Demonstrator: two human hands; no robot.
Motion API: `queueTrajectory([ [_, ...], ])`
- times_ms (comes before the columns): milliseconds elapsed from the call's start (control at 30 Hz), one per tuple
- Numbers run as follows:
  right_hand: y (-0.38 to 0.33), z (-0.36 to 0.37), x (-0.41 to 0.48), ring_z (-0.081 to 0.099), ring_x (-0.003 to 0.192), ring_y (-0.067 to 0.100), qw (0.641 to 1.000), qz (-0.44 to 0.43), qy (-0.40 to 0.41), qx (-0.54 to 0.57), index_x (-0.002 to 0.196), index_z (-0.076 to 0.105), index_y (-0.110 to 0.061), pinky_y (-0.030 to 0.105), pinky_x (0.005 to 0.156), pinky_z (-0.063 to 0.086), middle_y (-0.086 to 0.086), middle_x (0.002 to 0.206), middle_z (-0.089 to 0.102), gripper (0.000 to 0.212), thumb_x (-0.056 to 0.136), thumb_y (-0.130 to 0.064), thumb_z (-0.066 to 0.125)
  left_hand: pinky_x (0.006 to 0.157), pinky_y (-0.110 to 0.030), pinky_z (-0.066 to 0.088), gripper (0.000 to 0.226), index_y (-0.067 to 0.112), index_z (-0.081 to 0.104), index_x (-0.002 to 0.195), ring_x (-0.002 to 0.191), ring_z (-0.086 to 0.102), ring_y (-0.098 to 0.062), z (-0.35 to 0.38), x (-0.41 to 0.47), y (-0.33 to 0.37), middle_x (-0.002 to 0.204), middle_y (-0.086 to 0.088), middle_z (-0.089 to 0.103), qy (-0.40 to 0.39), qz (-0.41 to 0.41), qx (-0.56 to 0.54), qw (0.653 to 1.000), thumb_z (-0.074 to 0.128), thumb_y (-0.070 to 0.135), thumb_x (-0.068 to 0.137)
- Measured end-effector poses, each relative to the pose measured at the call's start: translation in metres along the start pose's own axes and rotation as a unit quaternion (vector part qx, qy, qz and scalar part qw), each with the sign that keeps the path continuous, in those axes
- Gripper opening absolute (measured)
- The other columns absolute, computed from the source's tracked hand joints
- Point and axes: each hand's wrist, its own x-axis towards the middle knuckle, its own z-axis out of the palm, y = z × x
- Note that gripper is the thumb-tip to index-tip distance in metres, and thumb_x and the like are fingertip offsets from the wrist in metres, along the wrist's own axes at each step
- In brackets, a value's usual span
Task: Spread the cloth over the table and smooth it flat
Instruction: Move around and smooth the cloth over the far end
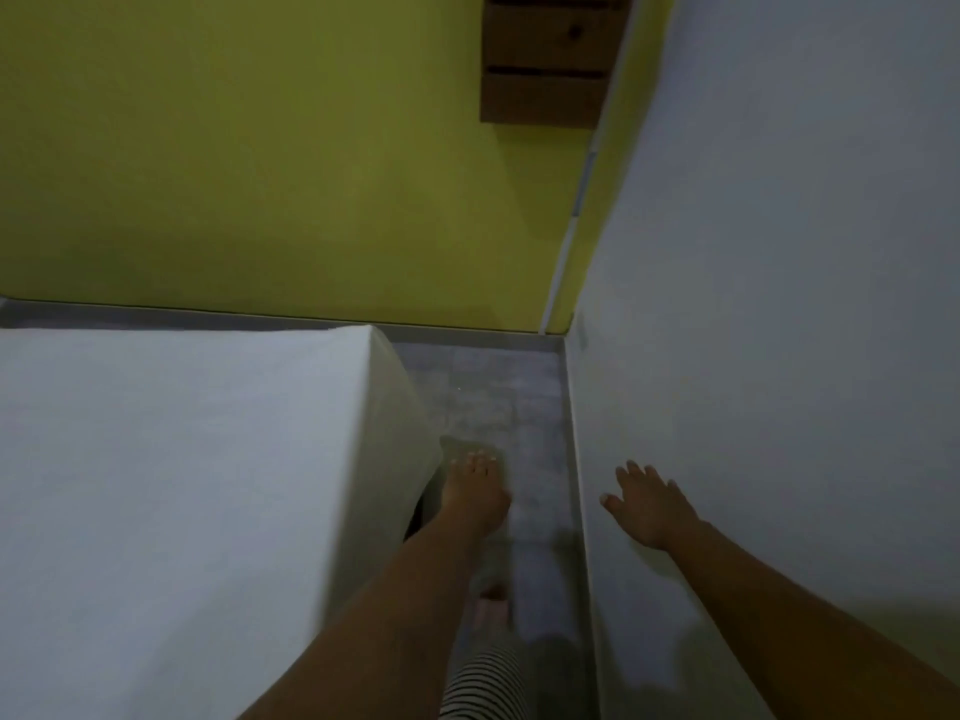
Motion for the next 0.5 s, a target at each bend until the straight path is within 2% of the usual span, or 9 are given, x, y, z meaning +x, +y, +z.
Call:
queueTrajectory([
  [200,-0.01,-0.071,0.092,0.009,0.146,0.028,0.998,-0.057,0.001,-0.037,0.151,0.013,-0.011,0.046,0.116,0.013,0.008,0.16,0.006,0.062,0.1,-0.045,0.025,0.118,-0.045,0.005,0.06,0.008,0.007,0.153,0.148,0.005,-0.025,-0.051,0.06,-0.025,0.161,-0.011,0.005,0.017,-0.085,-0.059,0.994,0.026,0.035,0.103],
  [500,-0.067,-0.197,0.243,0.015,0.145,0.028,0.987,-0.142,0.026,-0.063,0.149,0.019,-0.01,0.045,0.115,0.016,0.009,0.159,0.012,0.063,0.099,-0.048,0.029,0.119,-0.046,0.001,0.062,0.006,0.004,0.153,0.148,0.001,-0.027,-0.155,0.168,-0.077,0.161,-0.013,0.001,0.043,-0.145,-0.098,0.984,0.02,0.041,0.104],
])
